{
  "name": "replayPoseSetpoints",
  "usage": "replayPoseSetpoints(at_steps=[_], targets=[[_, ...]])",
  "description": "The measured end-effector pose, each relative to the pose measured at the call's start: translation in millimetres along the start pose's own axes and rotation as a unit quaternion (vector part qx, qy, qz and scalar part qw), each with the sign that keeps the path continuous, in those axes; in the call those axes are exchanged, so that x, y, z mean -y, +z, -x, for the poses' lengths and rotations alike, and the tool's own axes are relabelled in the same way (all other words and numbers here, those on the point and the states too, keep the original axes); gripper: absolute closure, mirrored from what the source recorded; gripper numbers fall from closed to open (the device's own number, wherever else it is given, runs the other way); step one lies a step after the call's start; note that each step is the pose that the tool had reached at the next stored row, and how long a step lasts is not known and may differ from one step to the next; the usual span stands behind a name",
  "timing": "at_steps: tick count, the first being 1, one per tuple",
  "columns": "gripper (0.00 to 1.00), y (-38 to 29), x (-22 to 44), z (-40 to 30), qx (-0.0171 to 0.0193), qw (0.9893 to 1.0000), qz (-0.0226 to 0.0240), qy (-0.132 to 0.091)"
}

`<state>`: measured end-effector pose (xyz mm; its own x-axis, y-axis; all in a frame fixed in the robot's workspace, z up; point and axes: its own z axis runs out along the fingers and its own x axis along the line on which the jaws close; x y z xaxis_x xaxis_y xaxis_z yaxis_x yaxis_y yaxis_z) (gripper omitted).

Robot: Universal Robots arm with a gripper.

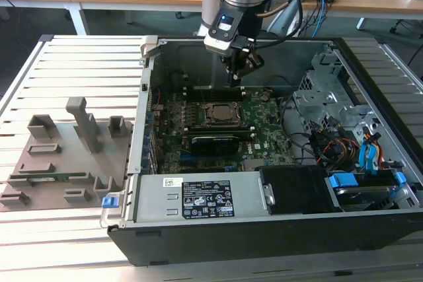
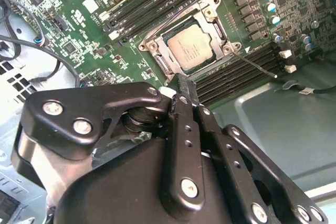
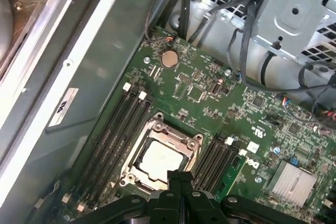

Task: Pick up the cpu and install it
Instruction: 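Install the first cpu locking lever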

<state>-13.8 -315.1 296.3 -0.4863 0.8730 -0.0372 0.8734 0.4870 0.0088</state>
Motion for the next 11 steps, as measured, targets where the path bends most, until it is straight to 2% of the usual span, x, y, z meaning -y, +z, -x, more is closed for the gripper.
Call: replayPoseSetpoints(at_steps=[2, 5, 8, 10, 11], targets=[[0.89, 0.0, 0.0, 0.0, -0.0001, 0.9999, 0.0003, -0.010], [0.89, 0.0, 0.0, 0.0, -0.0004, 0.9991, 0.0016, -0.043], [0.89, 0.0, 0.0, 0.0, -0.0006, 0.9973, 0.0027, -0.074], [0.89, 0.0, 0.0, 0.0, -0.0007, 0.9962, 0.0032, -0.087], [0.89, 0.0, 0.0, 0.0, -0.0008, 0.9951, 0.0037, -0.099]])
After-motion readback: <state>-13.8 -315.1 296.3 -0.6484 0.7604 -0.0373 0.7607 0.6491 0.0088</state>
